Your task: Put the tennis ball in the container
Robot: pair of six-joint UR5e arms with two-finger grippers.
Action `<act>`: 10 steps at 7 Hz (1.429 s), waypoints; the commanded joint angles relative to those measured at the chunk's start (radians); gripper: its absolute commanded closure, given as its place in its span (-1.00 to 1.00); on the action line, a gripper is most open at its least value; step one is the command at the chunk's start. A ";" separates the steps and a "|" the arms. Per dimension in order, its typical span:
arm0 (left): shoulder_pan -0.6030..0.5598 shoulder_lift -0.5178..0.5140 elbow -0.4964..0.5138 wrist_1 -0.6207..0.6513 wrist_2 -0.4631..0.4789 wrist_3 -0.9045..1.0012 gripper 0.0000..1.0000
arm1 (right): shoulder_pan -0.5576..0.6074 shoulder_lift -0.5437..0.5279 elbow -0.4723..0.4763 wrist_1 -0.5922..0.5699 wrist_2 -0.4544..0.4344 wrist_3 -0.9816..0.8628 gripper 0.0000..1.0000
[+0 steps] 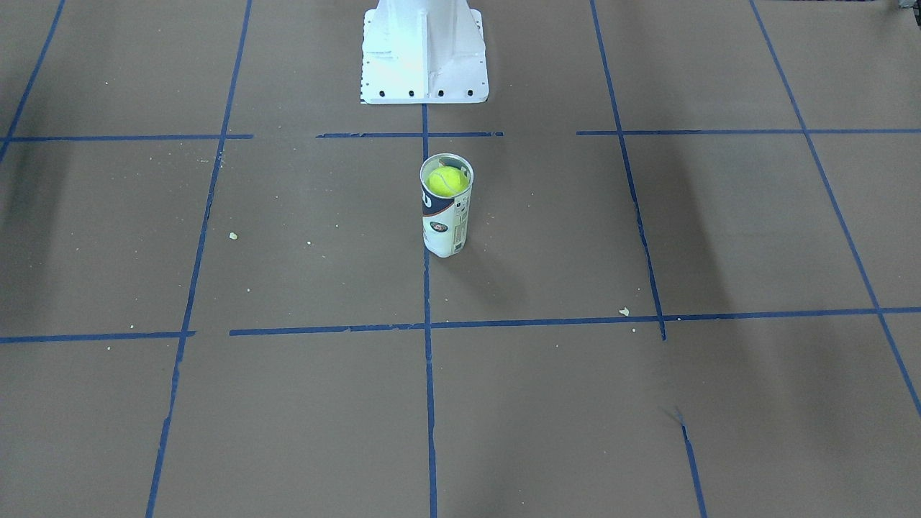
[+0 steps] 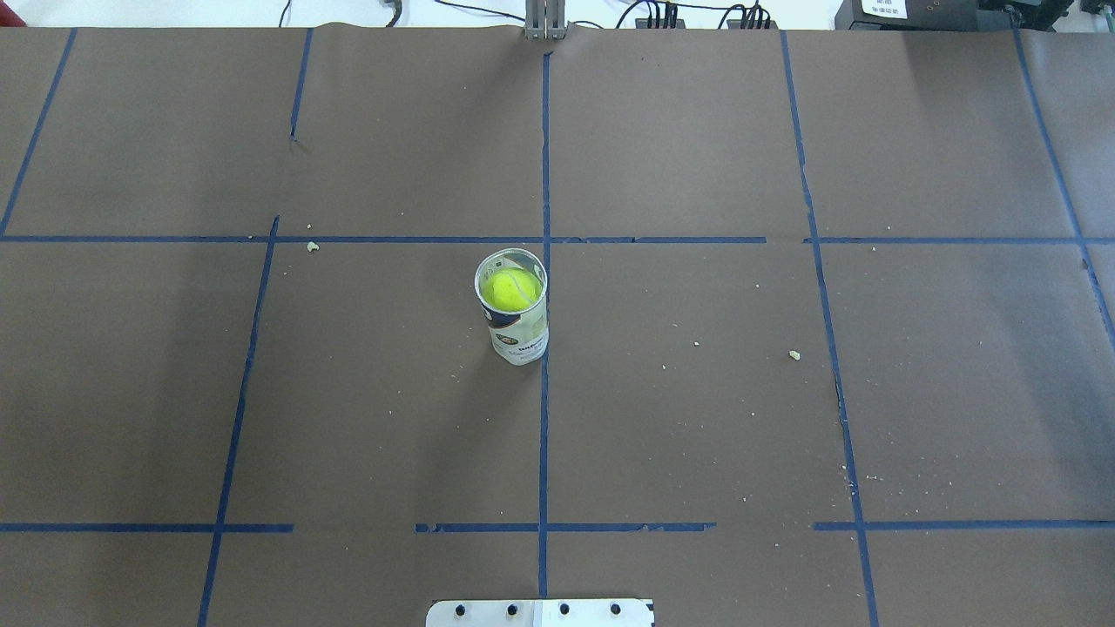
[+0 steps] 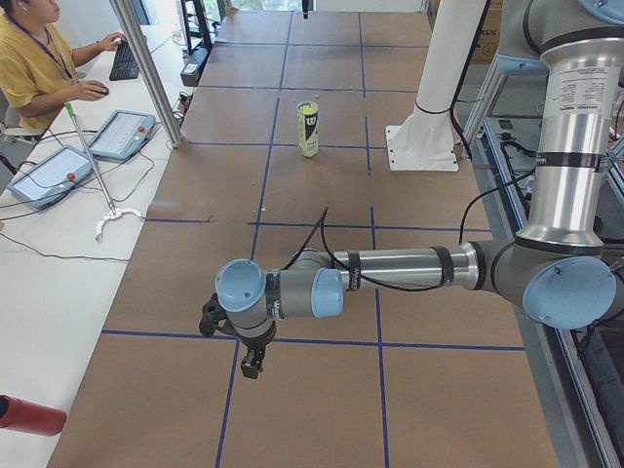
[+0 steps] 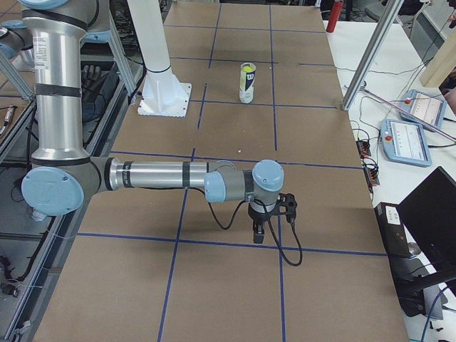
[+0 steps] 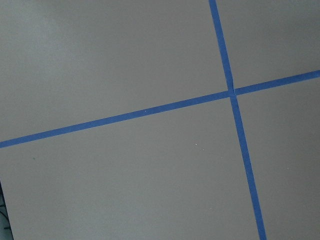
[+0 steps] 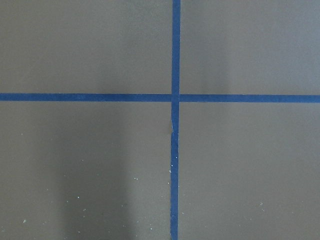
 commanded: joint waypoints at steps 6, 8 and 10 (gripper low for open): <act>0.006 0.049 -0.044 -0.014 -0.044 -0.007 -1.00 | 0.000 0.000 0.000 0.000 0.000 0.000 -1.00; 0.007 0.025 -0.047 -0.017 0.007 -0.003 -1.00 | 0.000 0.000 0.000 0.000 0.000 0.000 -1.00; 0.004 0.009 -0.051 -0.014 0.009 -0.002 -1.00 | 0.000 0.000 0.000 0.000 0.000 0.000 -1.00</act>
